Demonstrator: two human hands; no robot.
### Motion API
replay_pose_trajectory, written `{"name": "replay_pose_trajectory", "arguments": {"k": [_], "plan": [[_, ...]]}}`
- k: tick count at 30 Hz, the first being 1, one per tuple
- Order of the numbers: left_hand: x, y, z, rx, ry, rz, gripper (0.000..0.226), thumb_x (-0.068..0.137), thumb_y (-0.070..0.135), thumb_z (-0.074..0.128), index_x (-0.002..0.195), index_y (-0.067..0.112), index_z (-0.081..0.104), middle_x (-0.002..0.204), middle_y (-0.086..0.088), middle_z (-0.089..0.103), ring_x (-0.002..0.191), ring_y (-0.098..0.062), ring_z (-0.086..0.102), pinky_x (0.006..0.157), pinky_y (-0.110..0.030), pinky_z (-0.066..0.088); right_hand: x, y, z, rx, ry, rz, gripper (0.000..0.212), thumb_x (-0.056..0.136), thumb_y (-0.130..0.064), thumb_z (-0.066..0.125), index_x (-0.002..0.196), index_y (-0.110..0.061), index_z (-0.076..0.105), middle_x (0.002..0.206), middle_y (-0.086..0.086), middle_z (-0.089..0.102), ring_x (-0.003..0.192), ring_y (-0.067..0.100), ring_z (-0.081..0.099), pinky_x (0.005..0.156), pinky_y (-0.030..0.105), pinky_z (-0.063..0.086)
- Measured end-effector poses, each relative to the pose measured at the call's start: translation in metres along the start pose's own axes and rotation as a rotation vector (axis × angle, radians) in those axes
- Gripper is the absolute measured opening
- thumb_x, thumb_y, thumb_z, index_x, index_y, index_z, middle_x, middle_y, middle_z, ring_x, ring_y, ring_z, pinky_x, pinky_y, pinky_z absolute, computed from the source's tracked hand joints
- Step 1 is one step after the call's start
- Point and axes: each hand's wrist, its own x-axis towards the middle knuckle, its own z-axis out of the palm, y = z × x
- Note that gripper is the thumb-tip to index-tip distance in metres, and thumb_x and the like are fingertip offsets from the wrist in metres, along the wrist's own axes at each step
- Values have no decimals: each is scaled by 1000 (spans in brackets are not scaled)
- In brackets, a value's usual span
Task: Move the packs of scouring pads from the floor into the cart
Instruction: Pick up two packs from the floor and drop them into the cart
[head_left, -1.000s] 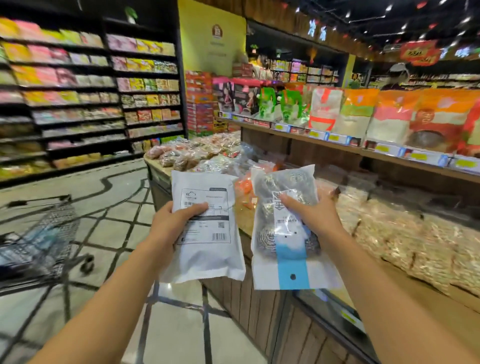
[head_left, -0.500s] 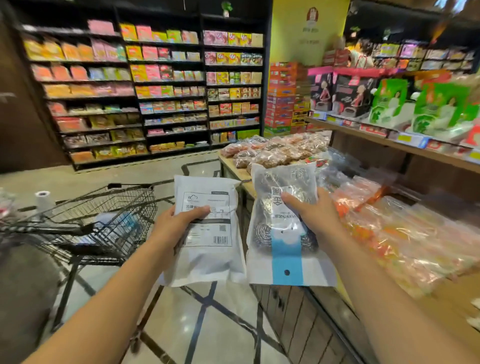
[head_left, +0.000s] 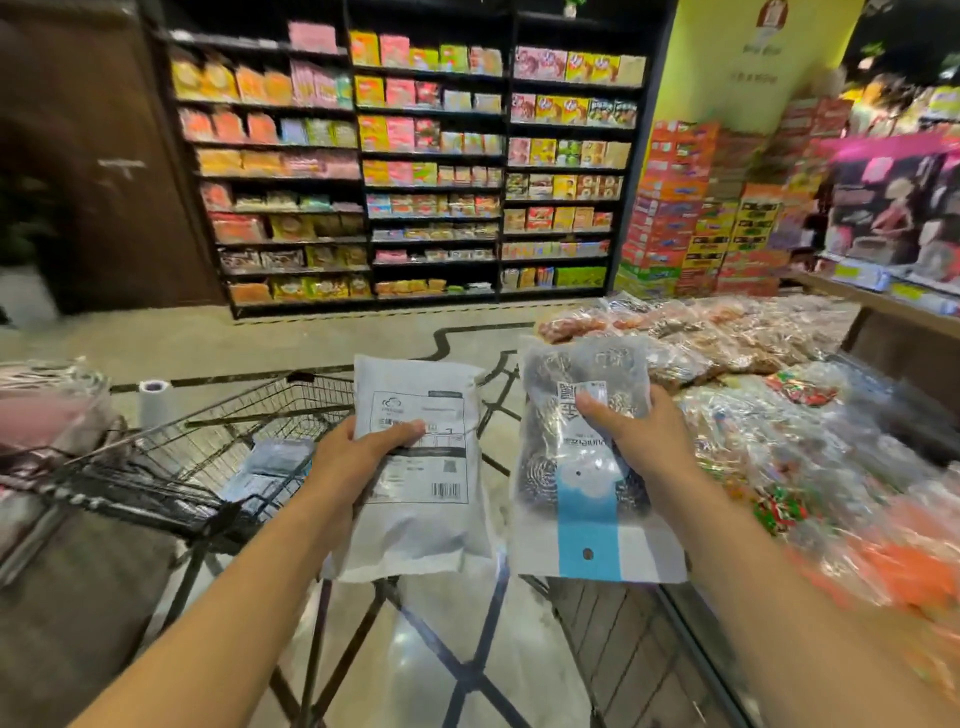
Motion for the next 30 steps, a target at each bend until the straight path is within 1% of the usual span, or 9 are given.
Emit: {"name": "replay_pose_trajectory", "arguments": {"k": [4, 8, 10, 12, 15, 18, 23, 26, 30], "plan": [[62, 9, -14, -12, 51, -12, 45, 74, 20, 89, 114, 13, 70, 93, -8, 81, 81, -28, 79, 70, -37, 62, 63, -5, 53, 38, -79, -1, 74, 73, -49, 90, 134, -21, 57, 123, -3, 68, 111, 23, 65, 100, 48, 54], [124, 13, -23, -9, 118, -16, 43, 76, 21, 88, 114, 16, 68, 96, -9, 81, 85, -30, 78, 76, -41, 63, 126, -3, 104, 27, -155, 2, 82, 68, -63, 87, 132, -19, 58, 124, 4, 69, 111, 29, 66, 88, 42, 53], [152, 14, -26, -7, 157, -24, 45, 76, 22, 89, 115, 16, 66, 98, -10, 80, 83, -30, 78, 77, -43, 63, 159, 2, 127, 44, -208, 9, 85, 62, -68, 88, 130, -24, 61, 120, 3, 72, 109, 28, 70, 91, 47, 57], [186, 16, -28, -19, 199, -29, 46, 75, 23, 89, 114, 16, 66, 97, -11, 80, 81, -30, 78, 75, -43, 63, 194, 3, 151, 39, -262, 6, 77, 61, -64, 87, 124, -26, 64, 112, 0, 75, 102, 24, 73, 90, 50, 60], [235, 22, -31, -40, 266, -31, 45, 74, 23, 89, 114, 17, 68, 93, -9, 81, 78, -28, 79, 72, -40, 63, 250, 4, 189, 29, -345, -7, 58, 77, -48, 87, 124, -23, 64, 110, -1, 75, 98, 20, 73, 87, 41, 60], [275, 30, -38, -62, 329, -28, 45, 75, 24, 88, 115, 17, 68, 92, -8, 81, 77, -27, 79, 67, -37, 63, 301, 2, 233, 3, -431, -11, 45, 78, -45, 86, 113, -26, 66, 105, -1, 76, 94, 21, 74, 90, 45, 60], [328, 35, -65, -118, 424, -46, 50, 74, 26, 90, 119, 18, 69, 97, -8, 81, 84, -29, 79, 75, -45, 64, 356, -4, 314, 10, -566, -21, 83, 56, -63, 88, 121, -20, 61, 107, 3, 76, 90, 22, 76, 84, 47, 63], [355, 33, -90, -132, 503, -32, 51, 73, 26, 91, 118, 20, 67, 100, -7, 81, 86, -29, 79, 78, -46, 63, 377, -5, 366, 33, -630, 6, 74, 74, -49, 89, 124, -19, 44, 109, 1, 66, 93, 22, 71, 85, 45, 60], [388, 23, -133, -170, 588, -33, 54, 71, 27, 93, 119, 24, 68, 104, -6, 80, 92, -30, 78, 88, -52, 61, 399, -1, 445, 8, -702, 23, 93, 60, -61, 91, 127, -20, 42, 116, 3, 66, 100, 25, 71, 90, 50, 59]]}}
